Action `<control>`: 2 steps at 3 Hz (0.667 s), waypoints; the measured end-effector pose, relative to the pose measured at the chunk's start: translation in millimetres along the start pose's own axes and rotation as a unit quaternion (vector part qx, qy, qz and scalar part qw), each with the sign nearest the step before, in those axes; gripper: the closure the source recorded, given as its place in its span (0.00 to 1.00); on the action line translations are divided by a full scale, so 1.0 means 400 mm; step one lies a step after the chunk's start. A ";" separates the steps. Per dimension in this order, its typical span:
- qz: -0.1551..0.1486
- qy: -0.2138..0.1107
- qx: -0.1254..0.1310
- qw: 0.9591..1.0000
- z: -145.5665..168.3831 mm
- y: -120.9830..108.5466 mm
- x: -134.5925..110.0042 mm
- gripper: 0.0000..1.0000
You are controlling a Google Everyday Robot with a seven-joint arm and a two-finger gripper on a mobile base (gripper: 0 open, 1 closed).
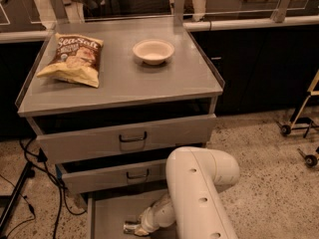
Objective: Pick redbull can from bottom drawer and place on counter
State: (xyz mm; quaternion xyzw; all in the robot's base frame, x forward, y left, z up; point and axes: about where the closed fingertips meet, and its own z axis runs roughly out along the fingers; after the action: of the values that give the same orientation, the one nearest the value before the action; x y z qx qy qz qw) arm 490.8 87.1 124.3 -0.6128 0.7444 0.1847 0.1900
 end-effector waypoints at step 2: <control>0.024 -0.001 0.001 1.000 -0.040 0.002 -0.003 1.00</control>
Offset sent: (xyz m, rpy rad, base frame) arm -0.0071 -0.0164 0.0404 0.0072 0.0495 -0.1073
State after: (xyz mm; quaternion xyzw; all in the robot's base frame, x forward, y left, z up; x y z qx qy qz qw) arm 489.3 80.1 138.7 -0.5943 0.7592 0.1888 0.1865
